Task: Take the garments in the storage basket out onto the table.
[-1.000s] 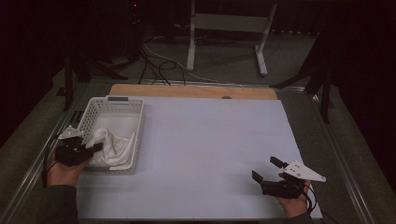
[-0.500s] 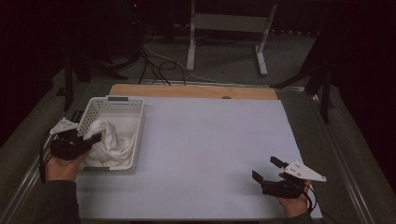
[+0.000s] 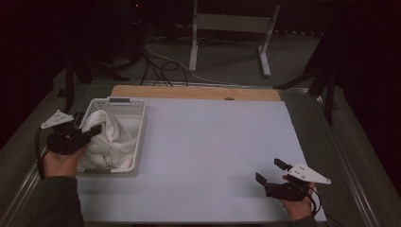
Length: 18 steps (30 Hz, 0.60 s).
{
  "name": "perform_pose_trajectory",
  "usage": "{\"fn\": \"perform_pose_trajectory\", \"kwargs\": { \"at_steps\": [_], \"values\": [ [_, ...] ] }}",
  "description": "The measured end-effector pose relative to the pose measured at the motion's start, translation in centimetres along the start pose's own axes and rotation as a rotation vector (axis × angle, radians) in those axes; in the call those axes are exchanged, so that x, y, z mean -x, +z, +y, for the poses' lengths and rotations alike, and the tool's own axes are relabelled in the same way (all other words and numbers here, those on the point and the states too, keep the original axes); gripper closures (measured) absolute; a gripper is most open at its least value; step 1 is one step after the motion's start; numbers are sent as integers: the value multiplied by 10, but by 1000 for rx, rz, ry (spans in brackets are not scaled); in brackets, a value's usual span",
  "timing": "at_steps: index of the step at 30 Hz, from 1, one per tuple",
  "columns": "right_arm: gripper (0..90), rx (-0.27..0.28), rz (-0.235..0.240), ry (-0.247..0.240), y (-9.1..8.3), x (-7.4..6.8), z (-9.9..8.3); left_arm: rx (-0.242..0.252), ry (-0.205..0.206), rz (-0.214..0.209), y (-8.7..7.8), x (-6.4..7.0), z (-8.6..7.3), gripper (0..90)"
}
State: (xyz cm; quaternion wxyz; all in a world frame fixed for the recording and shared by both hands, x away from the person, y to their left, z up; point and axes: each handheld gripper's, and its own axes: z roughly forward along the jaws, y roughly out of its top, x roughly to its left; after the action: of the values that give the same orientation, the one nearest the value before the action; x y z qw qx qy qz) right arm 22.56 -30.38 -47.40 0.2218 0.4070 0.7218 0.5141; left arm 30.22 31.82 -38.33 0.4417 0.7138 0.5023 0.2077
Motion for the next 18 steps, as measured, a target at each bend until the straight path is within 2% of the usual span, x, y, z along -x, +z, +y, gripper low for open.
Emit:
{"fn": "perform_pose_trajectory", "kwargs": {
  "at_steps": [18],
  "values": [
    [75,2,1,1,0,1,0,67,34,-54,1,22,36,846]
  ]
}}
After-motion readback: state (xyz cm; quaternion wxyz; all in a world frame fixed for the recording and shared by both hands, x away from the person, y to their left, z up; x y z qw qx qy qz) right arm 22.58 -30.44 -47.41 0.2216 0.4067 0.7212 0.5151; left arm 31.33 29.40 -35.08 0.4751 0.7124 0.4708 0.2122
